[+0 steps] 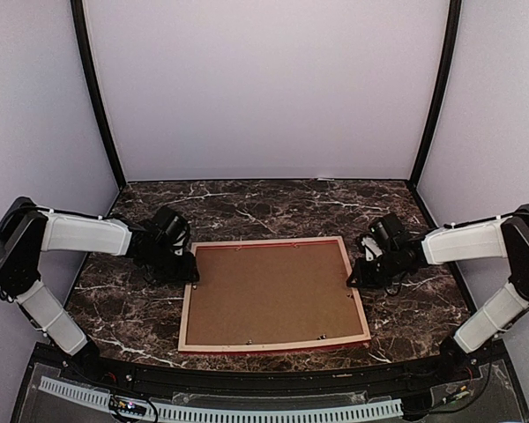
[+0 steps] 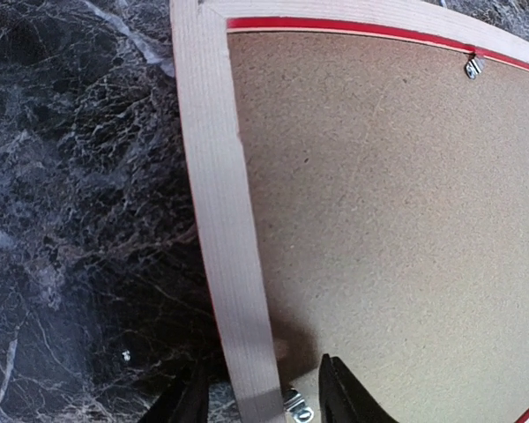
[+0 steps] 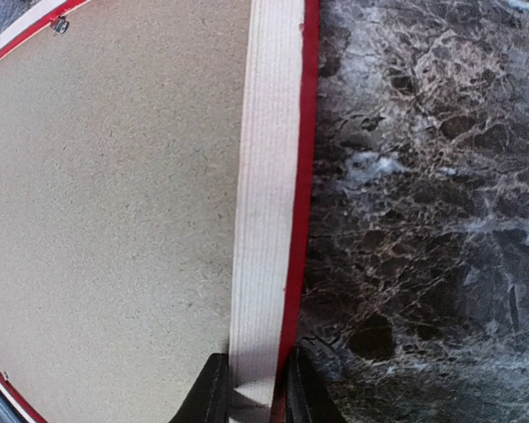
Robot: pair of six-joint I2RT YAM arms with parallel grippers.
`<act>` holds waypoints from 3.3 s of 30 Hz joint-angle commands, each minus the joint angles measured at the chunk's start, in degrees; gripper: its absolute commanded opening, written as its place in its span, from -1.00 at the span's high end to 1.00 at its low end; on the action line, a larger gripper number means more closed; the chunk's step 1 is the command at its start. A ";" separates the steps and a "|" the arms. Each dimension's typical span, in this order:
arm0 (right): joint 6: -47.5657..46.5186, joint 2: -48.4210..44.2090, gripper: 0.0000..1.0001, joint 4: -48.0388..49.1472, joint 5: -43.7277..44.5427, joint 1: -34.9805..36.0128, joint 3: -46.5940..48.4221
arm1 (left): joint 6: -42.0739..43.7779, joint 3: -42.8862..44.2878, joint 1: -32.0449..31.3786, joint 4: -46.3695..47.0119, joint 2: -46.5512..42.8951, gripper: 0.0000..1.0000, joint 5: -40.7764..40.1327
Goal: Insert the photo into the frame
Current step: Place the photo frame at the center of the board.
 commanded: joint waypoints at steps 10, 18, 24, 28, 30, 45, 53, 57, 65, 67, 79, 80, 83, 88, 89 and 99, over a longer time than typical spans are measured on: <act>-0.08 1.39 0.73 1.17 1.18 -0.59 -0.18 | 1.30 -0.62 -0.18 -7.35 -7.06 -0.02 2.26; -0.17 1.51 0.74 1.17 1.29 -0.77 -0.17 | -0.21 -3.13 -1.89 -10.16 -9.32 -0.12 0.76; -0.15 1.17 0.75 1.06 1.23 -0.76 -0.33 | -0.96 -2.89 -4.02 -10.45 -6.92 -0.14 -1.36; -0.10 0.61 0.75 0.79 1.47 -0.76 -0.60 | -1.40 -1.85 -5.06 -12.27 -5.70 -0.11 -5.21; -0.08 0.39 0.75 0.79 1.42 -0.85 -0.70 | -1.46 -1.52 -5.28 -13.02 -5.48 -0.06 -6.23; -0.24 0.60 0.76 0.89 1.33 -0.89 -0.71 | -1.18 1.61 -5.34 -14.41 -0.85 0.07 -14.11; -0.75 1.06 0.77 0.69 1.42 -1.09 -0.27 | -1.27 2.86 -5.29 -14.06 2.12 0.10 -17.67; -1.37 1.83 0.80 0.69 1.41 -1.16 0.07 | -1.59 3.09 -5.34 -13.12 2.58 0.09 -19.92; -2.85 1.78 0.87 0.77 1.39 -1.20 0.18 | -1.95 3.85 -5.35 -10.48 4.91 0.04 -23.73; -3.53 2.08 0.89 0.90 1.56 -1.20 0.04 | -1.91 3.43 -5.35 -9.41 5.23 0.03 -24.25; -6.41 2.74 0.98 1.76 0.37 -1.16 -0.18 | 3.06 2.50 -5.28 -1.03 6.26 -0.11 -25.21; -6.49 2.83 0.98 1.74 0.42 -1.18 -0.18 | 3.30 2.43 -5.30 -0.63 6.35 -0.11 -25.15; -6.59 3.12 0.99 2.21 -0.01 -1.16 -0.48 | 4.44 2.47 -5.21 0.91 7.18 -0.12 -24.78; -6.61 3.64 0.99 2.75 -0.52 -1.16 -0.84 | 6.16 3.17 -5.05 2.55 8.27 -0.14 -24.93; -6.66 3.75 1.00 2.79 -0.57 -1.18 -0.88 | 6.89 3.25 -4.98 3.12 8.36 -0.14 -25.01; -6.77 4.07 1.00 2.78 -0.61 -1.17 -1.15 | 11.65 3.62 -4.83 5.68 8.32 -0.19 -21.80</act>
